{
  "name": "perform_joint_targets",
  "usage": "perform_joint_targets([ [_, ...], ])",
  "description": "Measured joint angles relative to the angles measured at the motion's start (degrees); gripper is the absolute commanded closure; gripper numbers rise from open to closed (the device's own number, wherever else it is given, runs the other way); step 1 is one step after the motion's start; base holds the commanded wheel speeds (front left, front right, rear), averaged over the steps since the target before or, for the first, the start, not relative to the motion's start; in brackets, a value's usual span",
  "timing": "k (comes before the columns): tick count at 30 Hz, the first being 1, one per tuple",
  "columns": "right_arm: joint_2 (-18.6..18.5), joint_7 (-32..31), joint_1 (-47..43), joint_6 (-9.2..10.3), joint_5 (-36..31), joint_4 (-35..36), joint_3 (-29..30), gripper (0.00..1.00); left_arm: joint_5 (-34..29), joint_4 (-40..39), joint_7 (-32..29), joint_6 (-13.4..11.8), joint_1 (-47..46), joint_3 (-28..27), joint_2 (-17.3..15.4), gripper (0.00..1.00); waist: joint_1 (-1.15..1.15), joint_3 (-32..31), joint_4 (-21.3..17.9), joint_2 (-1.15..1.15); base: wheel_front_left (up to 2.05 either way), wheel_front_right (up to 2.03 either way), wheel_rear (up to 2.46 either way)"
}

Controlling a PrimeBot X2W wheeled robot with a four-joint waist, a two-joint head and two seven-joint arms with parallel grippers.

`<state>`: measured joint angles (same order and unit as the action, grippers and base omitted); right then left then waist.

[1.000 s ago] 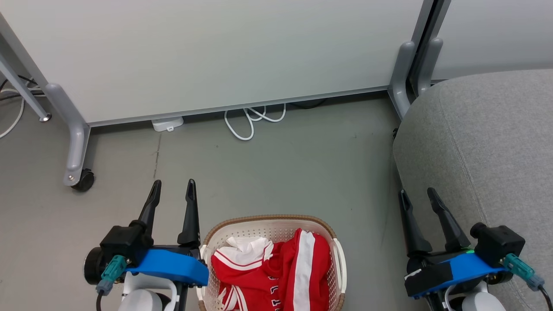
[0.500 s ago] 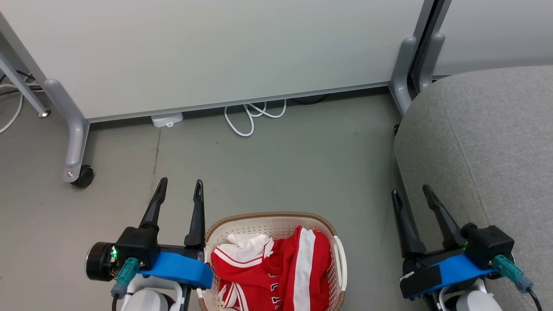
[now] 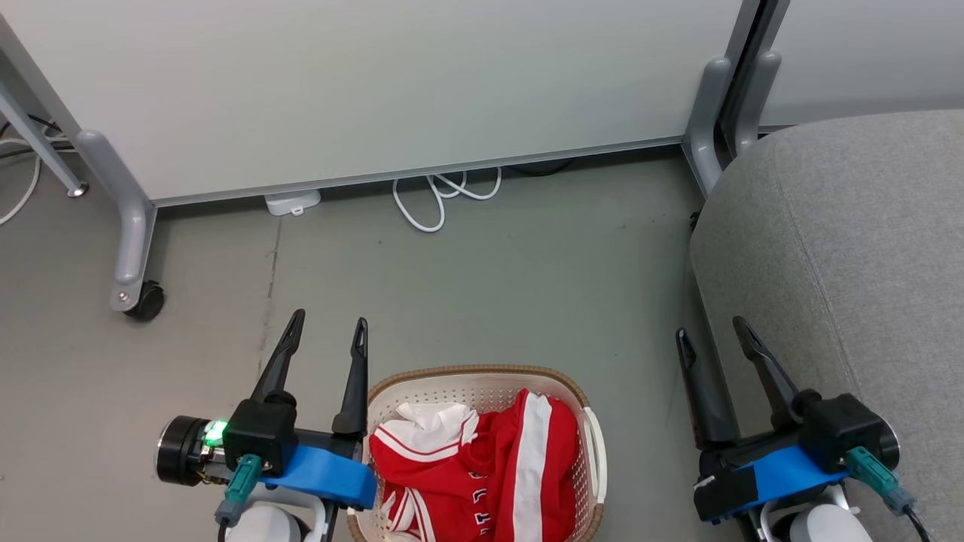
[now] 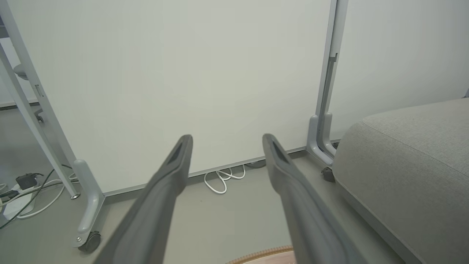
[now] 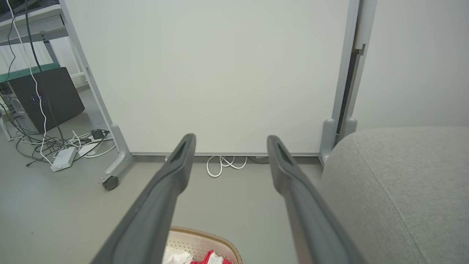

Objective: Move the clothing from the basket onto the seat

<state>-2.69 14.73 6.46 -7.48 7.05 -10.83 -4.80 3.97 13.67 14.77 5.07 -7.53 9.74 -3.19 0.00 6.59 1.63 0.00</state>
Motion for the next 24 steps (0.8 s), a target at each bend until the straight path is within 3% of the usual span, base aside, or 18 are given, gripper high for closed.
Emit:
perform_joint_targets([
  [24, 0.0, 0.3, 0.0, 0.00, -0.7, -0.9, 0.7, 0.00, 0.1, 2.3, 0.2, 0.8, -0.5, -0.7, 0.2, 0.00, 0.00, -0.2, 0.1, 0.00, 0.00, 0.00, 0.00],
])
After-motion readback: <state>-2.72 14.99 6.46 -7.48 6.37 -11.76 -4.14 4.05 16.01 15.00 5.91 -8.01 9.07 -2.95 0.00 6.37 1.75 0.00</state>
